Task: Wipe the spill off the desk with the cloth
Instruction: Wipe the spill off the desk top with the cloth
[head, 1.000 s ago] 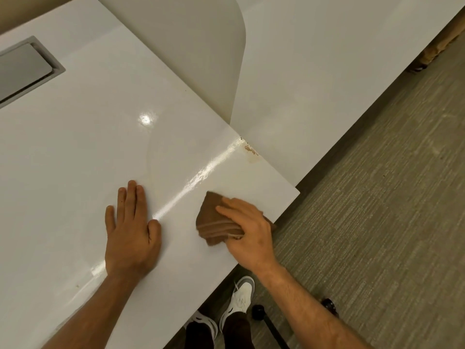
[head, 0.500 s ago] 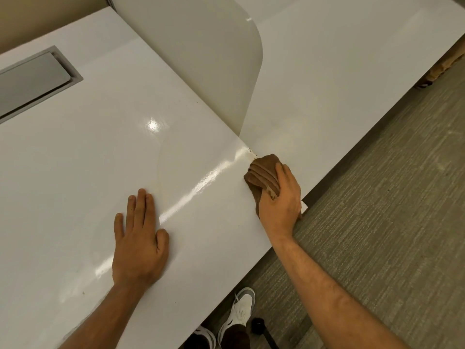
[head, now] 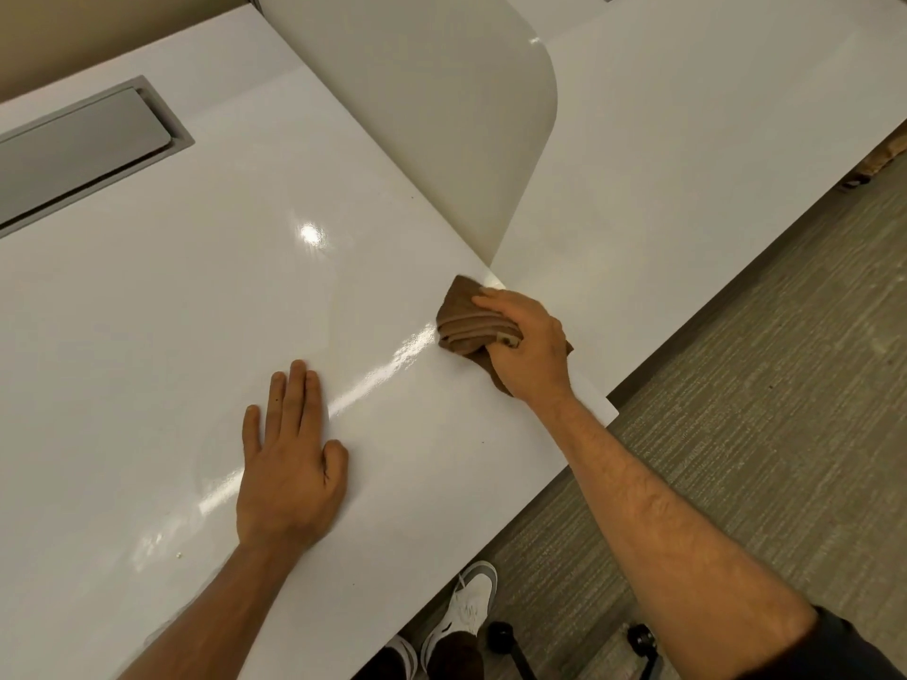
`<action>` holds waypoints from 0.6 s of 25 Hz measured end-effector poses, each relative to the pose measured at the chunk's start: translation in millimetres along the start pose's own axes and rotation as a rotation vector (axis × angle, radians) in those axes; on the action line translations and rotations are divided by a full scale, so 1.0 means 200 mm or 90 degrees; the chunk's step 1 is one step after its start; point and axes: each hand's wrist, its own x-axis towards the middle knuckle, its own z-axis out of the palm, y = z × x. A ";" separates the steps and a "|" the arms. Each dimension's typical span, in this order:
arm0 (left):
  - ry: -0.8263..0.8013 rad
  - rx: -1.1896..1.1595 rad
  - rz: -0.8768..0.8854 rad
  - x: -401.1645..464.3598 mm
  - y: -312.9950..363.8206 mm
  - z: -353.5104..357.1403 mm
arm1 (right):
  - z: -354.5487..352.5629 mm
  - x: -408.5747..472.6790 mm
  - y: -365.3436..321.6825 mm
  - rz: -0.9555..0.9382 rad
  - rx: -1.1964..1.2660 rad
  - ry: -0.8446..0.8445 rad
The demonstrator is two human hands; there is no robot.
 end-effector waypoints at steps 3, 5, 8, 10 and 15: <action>-0.002 0.001 0.001 -0.01 0.01 0.00 | 0.06 -0.15 -0.06 -0.036 0.029 -0.082; -0.006 -0.002 -0.004 -0.02 0.02 0.00 | 0.11 -0.31 -0.10 -0.061 0.023 -0.107; -0.009 0.004 -0.002 -0.01 0.02 0.00 | 0.19 -0.62 -0.16 -0.111 0.029 -0.116; -0.013 0.007 0.000 -0.01 0.01 0.00 | 0.23 -0.82 -0.20 -0.136 0.036 -0.139; -0.020 0.012 -0.003 0.00 0.01 0.00 | 0.14 -0.81 -0.33 0.243 0.345 -0.180</action>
